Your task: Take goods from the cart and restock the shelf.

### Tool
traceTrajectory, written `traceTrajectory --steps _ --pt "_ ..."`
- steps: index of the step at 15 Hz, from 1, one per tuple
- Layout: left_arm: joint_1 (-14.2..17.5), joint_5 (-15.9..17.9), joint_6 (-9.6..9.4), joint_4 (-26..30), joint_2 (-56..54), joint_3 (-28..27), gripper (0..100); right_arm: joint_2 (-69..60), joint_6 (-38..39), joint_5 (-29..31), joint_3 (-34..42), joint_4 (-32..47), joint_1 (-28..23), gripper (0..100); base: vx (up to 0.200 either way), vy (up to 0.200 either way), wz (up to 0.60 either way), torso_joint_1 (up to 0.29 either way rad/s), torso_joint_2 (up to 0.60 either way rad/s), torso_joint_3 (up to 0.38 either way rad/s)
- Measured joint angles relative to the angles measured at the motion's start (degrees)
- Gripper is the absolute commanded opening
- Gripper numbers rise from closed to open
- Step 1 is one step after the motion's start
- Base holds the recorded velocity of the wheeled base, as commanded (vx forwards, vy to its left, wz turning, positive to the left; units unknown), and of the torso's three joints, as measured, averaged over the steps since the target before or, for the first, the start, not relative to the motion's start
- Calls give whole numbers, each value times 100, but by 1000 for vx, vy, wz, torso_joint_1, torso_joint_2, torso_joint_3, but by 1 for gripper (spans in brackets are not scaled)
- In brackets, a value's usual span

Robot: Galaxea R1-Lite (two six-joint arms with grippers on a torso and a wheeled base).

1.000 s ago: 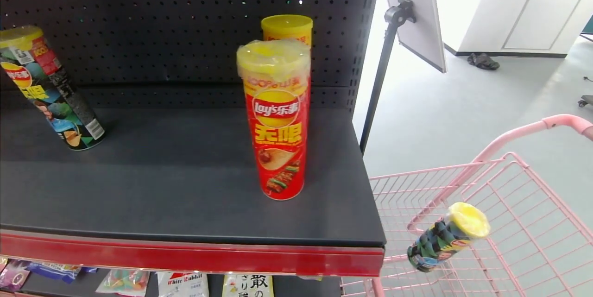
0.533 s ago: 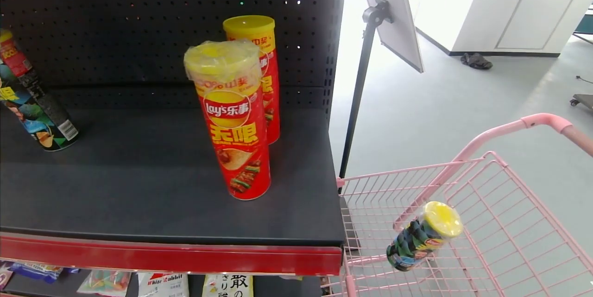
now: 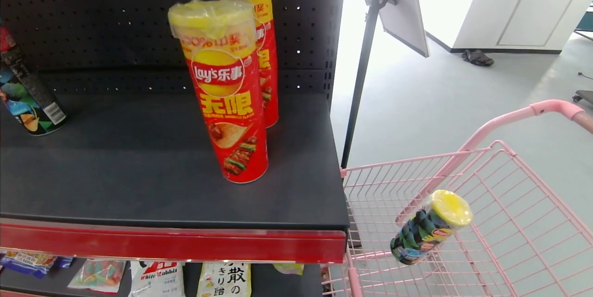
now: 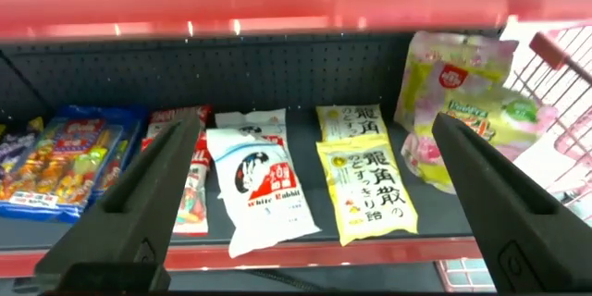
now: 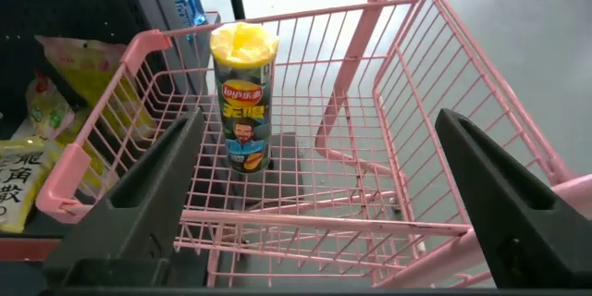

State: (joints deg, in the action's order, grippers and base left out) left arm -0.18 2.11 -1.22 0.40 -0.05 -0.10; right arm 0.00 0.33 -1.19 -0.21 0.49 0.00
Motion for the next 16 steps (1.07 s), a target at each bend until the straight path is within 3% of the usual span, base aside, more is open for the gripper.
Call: traceTrajectory --steps 5,16 --pt "0 0 0 -2 0 0 100 0 2 -2 5 -2 0 100 0 0 0 -138 398 258" --pt "0 0 -1 -5 0 0 100 0 -40 27 7 -22 0 100 0 0 0 -5 13 9"
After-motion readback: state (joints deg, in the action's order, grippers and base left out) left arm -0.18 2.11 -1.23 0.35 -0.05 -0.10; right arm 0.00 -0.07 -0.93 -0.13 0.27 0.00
